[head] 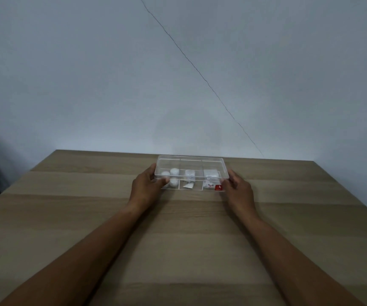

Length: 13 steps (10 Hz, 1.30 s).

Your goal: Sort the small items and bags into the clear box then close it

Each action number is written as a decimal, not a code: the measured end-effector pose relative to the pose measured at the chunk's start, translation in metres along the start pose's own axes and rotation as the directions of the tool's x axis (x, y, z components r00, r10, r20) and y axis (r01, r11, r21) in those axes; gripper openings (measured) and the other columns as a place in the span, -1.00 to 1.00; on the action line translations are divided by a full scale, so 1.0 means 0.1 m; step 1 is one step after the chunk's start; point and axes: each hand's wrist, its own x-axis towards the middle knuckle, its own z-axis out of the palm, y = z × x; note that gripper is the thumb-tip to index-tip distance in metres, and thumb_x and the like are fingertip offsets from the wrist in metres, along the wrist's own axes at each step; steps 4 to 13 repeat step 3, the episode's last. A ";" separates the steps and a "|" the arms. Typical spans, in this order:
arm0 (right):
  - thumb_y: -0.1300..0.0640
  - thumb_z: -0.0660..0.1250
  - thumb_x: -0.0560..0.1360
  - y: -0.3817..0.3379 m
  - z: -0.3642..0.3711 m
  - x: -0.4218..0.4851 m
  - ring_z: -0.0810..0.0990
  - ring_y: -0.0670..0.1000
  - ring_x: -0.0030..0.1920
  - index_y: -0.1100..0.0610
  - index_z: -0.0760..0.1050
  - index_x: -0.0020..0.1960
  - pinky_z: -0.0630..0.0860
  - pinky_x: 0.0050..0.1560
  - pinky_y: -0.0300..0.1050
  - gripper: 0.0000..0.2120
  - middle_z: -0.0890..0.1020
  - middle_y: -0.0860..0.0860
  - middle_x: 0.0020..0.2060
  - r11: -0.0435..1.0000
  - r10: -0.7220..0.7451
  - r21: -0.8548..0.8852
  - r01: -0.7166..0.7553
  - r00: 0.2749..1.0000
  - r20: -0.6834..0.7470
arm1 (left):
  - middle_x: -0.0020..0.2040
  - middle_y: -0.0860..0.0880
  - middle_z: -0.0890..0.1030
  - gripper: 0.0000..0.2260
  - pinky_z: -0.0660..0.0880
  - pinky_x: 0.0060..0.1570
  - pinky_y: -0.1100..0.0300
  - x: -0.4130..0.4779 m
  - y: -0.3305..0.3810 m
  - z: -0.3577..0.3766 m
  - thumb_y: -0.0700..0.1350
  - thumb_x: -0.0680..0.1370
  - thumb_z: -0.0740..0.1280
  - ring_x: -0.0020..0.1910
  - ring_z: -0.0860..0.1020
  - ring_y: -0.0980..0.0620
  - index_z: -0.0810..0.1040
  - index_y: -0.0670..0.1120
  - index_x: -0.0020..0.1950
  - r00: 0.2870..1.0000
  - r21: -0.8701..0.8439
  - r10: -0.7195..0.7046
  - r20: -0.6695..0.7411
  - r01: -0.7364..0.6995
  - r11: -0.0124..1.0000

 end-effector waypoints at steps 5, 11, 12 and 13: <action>-0.04 0.06 0.60 0.20 -0.34 0.17 0.24 0.08 0.47 0.11 0.23 0.47 0.16 0.43 0.03 -0.52 0.31 0.08 0.48 0.864 0.055 -0.494 -0.092 0.995 -0.089 | 0.51 -0.13 0.32 -0.40 0.13 0.46 -0.04 0.00 -0.21 -0.24 0.12 0.54 0.30 0.49 0.25 -0.09 0.28 -0.11 0.49 0.999 0.469 0.005 -0.040 0.014 0.883; -0.04 0.06 0.60 0.20 -0.34 0.17 0.24 0.08 0.47 0.11 0.23 0.47 0.16 0.43 0.03 -0.52 0.31 0.08 0.48 0.864 0.055 -0.494 -0.092 0.995 -0.089 | 0.51 -0.13 0.32 -0.40 0.13 0.46 -0.04 0.00 -0.21 -0.24 0.12 0.54 0.30 0.49 0.25 -0.09 0.28 -0.11 0.49 0.999 0.469 0.005 -0.040 0.014 0.883; -0.04 0.06 0.60 0.20 -0.34 0.17 0.24 0.08 0.47 0.11 0.23 0.47 0.16 0.43 0.03 -0.52 0.31 0.08 0.48 0.864 0.055 -0.494 -0.092 0.995 -0.089 | 0.51 -0.13 0.32 -0.40 0.13 0.46 -0.04 0.00 -0.21 -0.24 0.12 0.54 0.30 0.49 0.25 -0.09 0.28 -0.11 0.49 0.999 0.469 0.005 -0.040 0.014 0.883; -0.04 0.06 0.60 0.20 -0.34 0.17 0.24 0.08 0.47 0.11 0.23 0.47 0.16 0.43 0.03 -0.52 0.31 0.08 0.48 0.864 0.055 -0.494 -0.092 0.995 -0.089 | 0.51 -0.13 0.32 -0.40 0.13 0.46 -0.04 0.00 -0.21 -0.24 0.12 0.54 0.30 0.49 0.25 -0.09 0.28 -0.11 0.49 0.999 0.469 0.005 -0.040 0.014 0.883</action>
